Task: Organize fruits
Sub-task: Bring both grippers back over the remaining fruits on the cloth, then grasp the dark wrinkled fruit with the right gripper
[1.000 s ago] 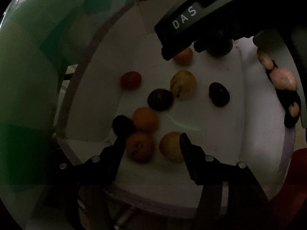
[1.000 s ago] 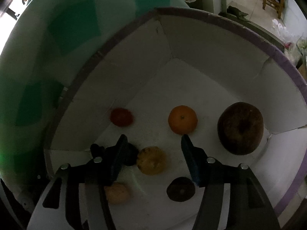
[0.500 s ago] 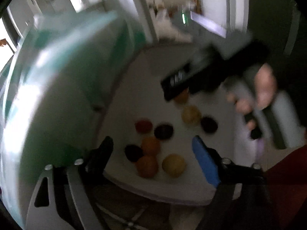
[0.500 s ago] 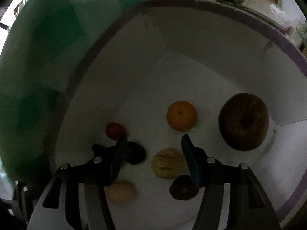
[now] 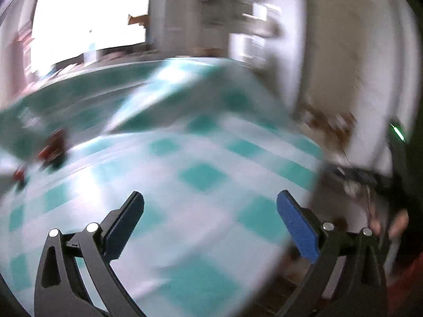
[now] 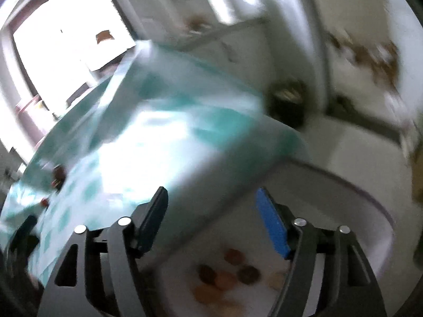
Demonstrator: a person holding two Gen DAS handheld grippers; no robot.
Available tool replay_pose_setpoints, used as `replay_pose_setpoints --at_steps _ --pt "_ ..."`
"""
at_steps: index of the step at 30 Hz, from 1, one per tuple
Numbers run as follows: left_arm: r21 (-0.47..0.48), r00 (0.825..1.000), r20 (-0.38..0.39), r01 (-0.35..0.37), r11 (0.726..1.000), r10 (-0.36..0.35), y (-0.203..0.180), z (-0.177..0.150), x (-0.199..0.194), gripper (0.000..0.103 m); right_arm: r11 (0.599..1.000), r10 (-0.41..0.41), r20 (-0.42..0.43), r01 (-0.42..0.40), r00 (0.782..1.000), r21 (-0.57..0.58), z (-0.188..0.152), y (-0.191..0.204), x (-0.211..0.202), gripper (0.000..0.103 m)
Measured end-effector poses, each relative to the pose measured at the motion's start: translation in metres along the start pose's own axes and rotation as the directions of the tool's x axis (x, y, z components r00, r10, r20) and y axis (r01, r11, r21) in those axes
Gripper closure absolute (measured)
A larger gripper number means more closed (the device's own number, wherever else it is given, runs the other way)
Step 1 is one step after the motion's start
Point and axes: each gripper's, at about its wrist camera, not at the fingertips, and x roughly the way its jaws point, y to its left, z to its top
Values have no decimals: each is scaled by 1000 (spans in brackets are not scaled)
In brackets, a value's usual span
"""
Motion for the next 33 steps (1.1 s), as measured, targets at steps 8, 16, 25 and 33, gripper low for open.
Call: replay_pose_setpoints --at_steps 8,16,25,33 --pt "-402 974 -61 -224 888 218 168 24 -28 2 944 175 -140 -207 975 -259 8 161 63 25" --pt "-541 898 -177 -430 723 402 298 59 -2 2 811 183 -355 -345 917 -473 -21 311 136 23" --pt "-588 910 -83 -374 717 406 353 63 -4 2 788 162 -411 -368 897 -493 -6 398 208 23" --pt "-597 894 -121 -412 688 431 365 49 -4 2 768 128 -430 -363 894 -528 -7 461 266 38"
